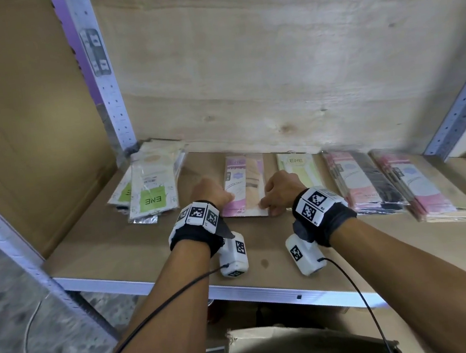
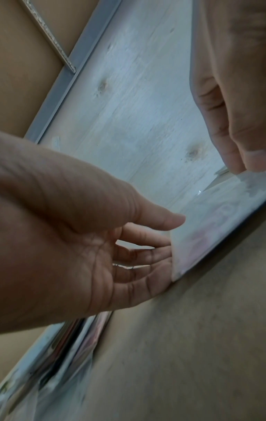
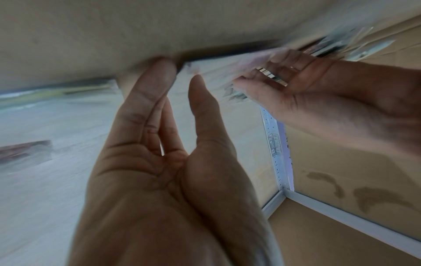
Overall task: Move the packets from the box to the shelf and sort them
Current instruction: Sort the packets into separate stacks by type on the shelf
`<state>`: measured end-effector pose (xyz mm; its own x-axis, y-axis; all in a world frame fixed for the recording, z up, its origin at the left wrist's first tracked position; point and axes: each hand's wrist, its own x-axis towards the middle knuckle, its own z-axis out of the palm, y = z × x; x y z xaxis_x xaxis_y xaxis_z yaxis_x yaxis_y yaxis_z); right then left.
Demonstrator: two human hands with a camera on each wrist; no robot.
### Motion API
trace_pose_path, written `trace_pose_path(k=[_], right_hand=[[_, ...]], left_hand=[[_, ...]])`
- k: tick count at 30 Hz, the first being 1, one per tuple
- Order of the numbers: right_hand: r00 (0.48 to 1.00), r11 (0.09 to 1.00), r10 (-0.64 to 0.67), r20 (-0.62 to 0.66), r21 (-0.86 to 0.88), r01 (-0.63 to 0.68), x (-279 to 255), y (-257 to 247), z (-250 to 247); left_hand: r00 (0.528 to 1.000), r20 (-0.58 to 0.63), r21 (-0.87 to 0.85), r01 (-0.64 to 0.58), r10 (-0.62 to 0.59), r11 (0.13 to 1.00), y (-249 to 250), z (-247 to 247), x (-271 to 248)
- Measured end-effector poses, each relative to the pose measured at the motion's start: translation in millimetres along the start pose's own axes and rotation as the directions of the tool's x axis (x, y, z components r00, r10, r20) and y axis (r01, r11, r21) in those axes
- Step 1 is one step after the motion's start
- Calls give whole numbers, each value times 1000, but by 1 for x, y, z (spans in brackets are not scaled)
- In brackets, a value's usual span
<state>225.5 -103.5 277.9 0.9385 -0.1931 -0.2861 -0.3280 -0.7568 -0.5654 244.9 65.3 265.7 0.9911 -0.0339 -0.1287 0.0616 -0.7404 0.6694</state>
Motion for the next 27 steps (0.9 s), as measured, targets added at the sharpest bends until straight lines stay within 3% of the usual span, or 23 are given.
trace_pose_path(k=[6,11,16,19,22,27], right_hand=[[1000,998,-13,-23,61,14,-3,2,-2],[987,987,-142,-78,59,147,-1,-13,0],[973,947,-230,14,236,220,3,-50,24],[957,896,-292,9,351,270,0,-77,43],[949,849,-309,63,468,245,-5,-103,60],[936,824,-306,175,542,168,-9,-124,83]], left_hand=[[999,-36,27,14,-13,1000,2,-4,-2],[973,-229,-22,37,-41,999,-14,-42,-4],[908,-394,-70,129,-146,989,-61,-96,-7],[907,-355,-93,209,-228,974,-89,-114,-11],[932,-226,-226,233,-283,946,-110,-122,-12],[967,-59,-364,210,-247,907,-124,-129,-17]])
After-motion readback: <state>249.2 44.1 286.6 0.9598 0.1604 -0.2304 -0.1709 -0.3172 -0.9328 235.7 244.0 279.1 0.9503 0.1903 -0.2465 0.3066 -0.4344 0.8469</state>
